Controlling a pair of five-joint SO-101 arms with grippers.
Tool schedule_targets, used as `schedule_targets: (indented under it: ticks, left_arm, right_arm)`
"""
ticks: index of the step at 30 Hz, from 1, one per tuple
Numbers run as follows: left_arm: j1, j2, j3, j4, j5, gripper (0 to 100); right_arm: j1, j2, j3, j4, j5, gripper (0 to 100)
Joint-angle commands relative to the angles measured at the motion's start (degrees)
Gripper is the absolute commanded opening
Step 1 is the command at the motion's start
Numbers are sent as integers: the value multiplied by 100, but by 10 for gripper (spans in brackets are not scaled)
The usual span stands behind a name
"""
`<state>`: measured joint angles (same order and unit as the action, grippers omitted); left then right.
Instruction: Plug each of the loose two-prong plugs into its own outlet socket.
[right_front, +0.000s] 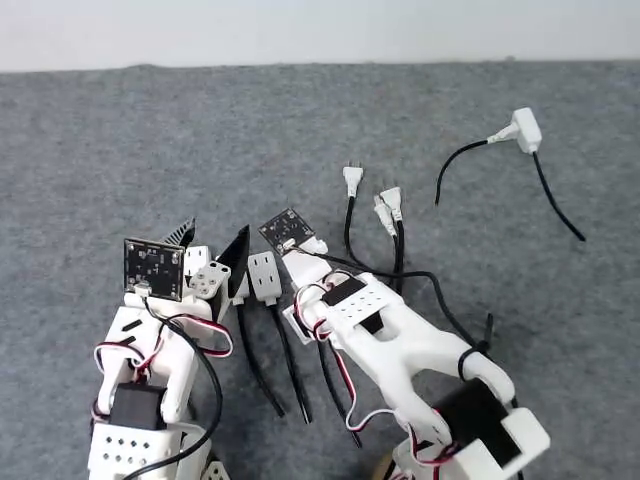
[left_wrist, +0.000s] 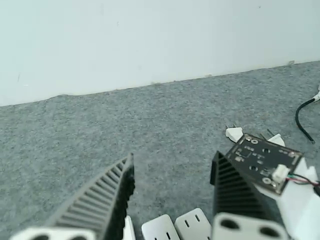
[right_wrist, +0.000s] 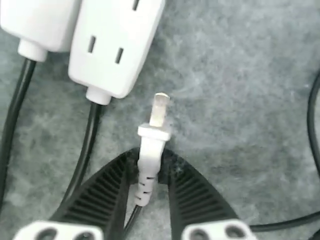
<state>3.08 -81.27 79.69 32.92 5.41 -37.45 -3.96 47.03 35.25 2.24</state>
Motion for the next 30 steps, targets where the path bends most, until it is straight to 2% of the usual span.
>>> schedule_targets:
  ticks: [1,9,12,15,23,30]
  left_arm:
    - [-35,-53,-75,-167,44,246]
    - [-35,-53,-75,-167,44,246]
    - [-35,-53,-75,-167,44,246]
    - [-35,-53,-84,-167,44,246]
    - [211,-79,-127,-62,62,246]
    - [747,-88,-637,809,53,246]
  right_arm:
    - [48,-4,-229,-31,-44,8]
    - [549,-233,-202,57,-9,8]
    - [760,-796,-308,593,53,8]
    - [752,-1684,-440,1279,519,8]
    - [224,-3846,-527,1877,993,7]
    - [-233,-4066,-765,2193,1011,7]
